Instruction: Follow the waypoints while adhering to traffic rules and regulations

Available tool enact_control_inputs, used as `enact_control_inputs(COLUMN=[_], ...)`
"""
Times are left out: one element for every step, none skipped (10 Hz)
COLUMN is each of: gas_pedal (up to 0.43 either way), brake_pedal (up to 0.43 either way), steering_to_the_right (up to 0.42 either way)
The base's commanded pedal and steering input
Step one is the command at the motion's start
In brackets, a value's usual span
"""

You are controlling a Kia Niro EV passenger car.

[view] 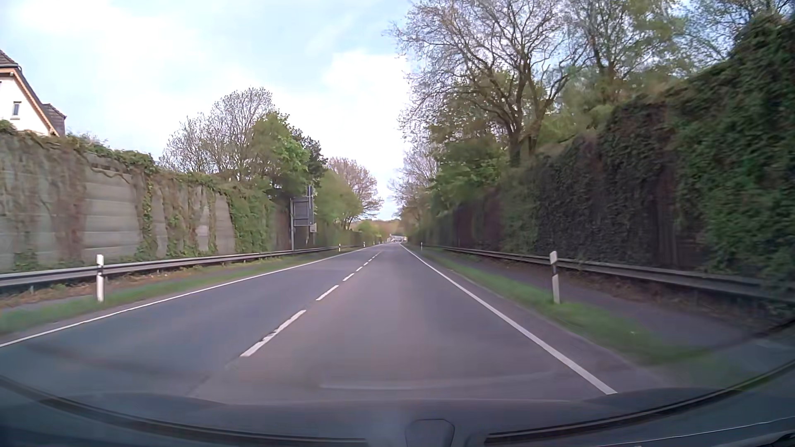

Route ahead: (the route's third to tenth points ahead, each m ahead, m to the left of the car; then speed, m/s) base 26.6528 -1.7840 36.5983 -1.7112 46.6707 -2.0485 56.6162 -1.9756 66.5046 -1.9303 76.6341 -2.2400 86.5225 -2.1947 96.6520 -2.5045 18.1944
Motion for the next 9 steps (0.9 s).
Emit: enact_control_inputs(gas_pedal=[0.047, 0.047, 0.047, 0.047, 0.047, 0.047, 0.047, 0.047, 0.047], brake_pedal=[0.000, 0.000, 0.000, 0.000, 0.000, 0.000, 0.000, 0.000, 0.000], steering_to_the_right=[-0.004, -0.004, -0.005, -0.004, -0.004, -0.004, -0.004, -0.003, 0.000])
